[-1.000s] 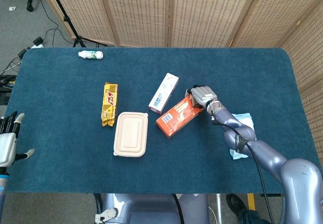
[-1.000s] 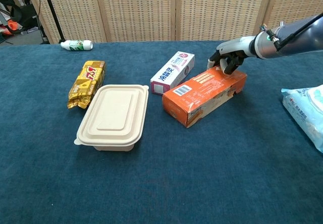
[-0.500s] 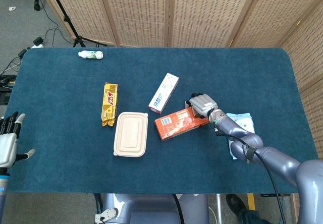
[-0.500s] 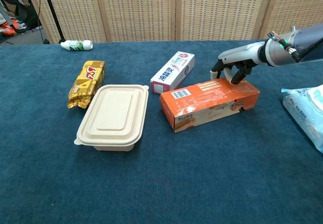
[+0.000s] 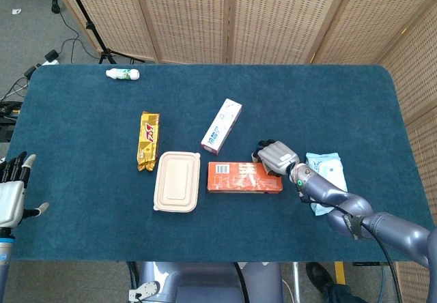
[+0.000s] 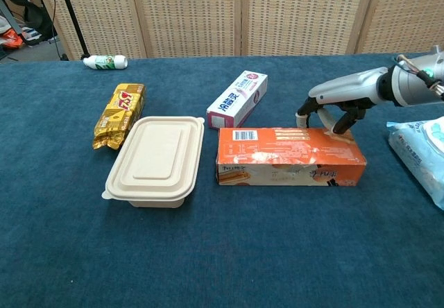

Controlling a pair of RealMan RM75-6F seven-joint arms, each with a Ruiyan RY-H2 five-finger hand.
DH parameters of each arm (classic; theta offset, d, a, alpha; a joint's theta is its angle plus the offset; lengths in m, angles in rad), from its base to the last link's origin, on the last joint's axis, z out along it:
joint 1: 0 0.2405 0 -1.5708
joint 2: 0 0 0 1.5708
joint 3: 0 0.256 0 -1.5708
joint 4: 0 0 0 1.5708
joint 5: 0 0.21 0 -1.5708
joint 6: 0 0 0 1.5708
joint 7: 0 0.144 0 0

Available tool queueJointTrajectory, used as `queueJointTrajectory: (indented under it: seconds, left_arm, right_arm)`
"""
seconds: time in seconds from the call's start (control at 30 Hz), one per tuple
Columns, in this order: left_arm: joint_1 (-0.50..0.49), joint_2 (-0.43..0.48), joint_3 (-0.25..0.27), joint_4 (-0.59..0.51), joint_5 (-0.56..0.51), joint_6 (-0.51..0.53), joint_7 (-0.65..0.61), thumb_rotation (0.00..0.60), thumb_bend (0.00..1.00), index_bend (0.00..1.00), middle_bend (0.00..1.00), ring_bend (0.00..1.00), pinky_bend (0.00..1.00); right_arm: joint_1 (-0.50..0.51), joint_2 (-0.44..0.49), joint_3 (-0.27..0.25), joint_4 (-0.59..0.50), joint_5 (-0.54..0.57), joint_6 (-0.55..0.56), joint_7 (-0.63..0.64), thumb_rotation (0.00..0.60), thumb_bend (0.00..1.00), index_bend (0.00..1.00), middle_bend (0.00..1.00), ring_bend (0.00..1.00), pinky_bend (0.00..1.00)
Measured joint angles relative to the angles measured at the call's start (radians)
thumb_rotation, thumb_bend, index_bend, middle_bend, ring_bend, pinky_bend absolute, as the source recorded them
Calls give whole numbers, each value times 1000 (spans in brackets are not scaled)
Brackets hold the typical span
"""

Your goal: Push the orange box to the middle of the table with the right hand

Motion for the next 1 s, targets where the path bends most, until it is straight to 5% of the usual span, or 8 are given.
queueJointTrajectory:
  seconds: [0.4, 0.67, 0.73, 0.8, 0.83, 0.9, 1.0]
  left_arm:
    - [3, 5, 3, -3, 11, 4, -9, 600, 0, 0, 0, 0, 0]
    - [5, 11, 9, -8, 23, 5, -20, 600, 0, 0, 0, 0, 0]
    - [6, 15, 10, -9, 26, 4, -27, 600, 0, 0, 0, 0, 0]
    - [8, 19, 11, -9, 30, 5, -38, 600, 0, 0, 0, 0, 0]
    - [8, 21, 11, -8, 32, 5, -44, 600, 0, 0, 0, 0, 0]
    - [10, 26, 13, -7, 37, 5, -57, 600, 0, 0, 0, 0, 0]
    - [12, 33, 16, -6, 48, 4, -71, 600, 0, 0, 0, 0, 0]
  right_arm:
    - [-34, 86, -76, -128, -120, 84, 60, 600, 1000, 357, 288, 109, 135]
    - [-68, 113, -52, -141, -152, 257, 87, 600, 1000, 340, 236, 106, 135]
    - [-89, 133, -39, -149, -161, 332, 97, 600, 825, 275, 198, 87, 135]
    - [-113, 151, -29, -156, -168, 406, 106, 600, 307, 142, 123, 37, 131]
    - [-133, 163, -23, -160, -172, 460, 112, 600, 162, 101, 94, 23, 125]
    - [-169, 178, -15, -164, -178, 547, 119, 600, 24, 41, 41, 2, 101]
    - [-245, 204, -11, -169, -188, 697, 123, 600, 0, 7, 0, 0, 38]
